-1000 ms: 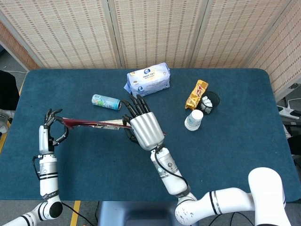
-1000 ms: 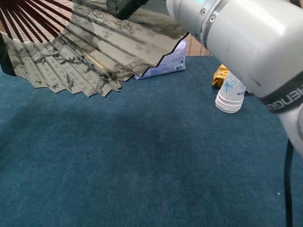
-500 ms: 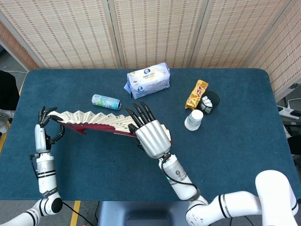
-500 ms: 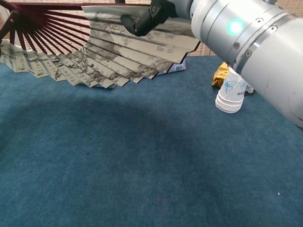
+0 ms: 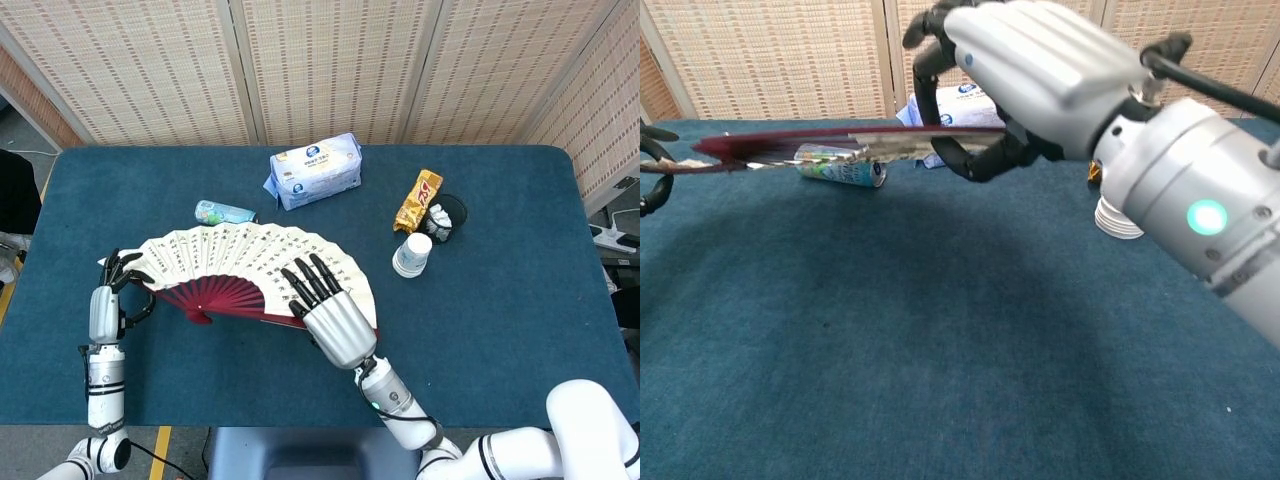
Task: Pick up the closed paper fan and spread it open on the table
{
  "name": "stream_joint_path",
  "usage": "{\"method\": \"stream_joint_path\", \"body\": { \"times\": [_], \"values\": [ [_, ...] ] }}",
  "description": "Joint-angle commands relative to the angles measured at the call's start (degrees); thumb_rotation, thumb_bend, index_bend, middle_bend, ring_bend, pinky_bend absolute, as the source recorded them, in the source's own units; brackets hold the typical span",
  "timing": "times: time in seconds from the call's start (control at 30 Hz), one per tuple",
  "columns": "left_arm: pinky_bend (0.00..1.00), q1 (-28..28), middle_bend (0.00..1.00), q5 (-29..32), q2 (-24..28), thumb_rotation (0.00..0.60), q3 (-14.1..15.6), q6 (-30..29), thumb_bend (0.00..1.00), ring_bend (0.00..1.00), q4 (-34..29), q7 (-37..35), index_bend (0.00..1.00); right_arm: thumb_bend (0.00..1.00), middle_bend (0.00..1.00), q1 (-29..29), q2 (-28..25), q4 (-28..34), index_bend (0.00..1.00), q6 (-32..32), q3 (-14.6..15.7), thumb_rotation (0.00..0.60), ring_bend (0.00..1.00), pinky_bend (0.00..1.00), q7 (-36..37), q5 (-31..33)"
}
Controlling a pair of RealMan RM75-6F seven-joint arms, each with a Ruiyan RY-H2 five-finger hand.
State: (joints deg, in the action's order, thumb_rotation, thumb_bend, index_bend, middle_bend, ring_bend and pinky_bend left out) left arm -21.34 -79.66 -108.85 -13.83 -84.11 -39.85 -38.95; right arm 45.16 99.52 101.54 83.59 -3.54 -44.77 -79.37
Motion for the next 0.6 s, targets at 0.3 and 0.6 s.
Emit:
{"method": "stream_joint_path", "body": {
  "times": [0.3, 0.6],
  "values": [
    [0.09, 2.1, 0.07, -4.6, -8.0, 0.600, 7.6, 1.8, 0.55, 0.00, 16.8, -3.2, 0.02, 0.60, 0.08, -7.8, -0.9, -5.7, 0.12, -1.9, 7.9, 0.600, 0.00, 0.06, 6.3, -3.3],
    [0.09, 2.7, 0.05, -4.8, -7.8, 0.600, 8.2, 2.5, 0.53, 0.00, 19.8, -4.6, 0.00, 0.48, 0.00, -12.2, -5.0, -3.6, 0.00, -3.4, 12.0, 0.600, 0.00, 0.04, 4.9, -5.3]
  ]
}}
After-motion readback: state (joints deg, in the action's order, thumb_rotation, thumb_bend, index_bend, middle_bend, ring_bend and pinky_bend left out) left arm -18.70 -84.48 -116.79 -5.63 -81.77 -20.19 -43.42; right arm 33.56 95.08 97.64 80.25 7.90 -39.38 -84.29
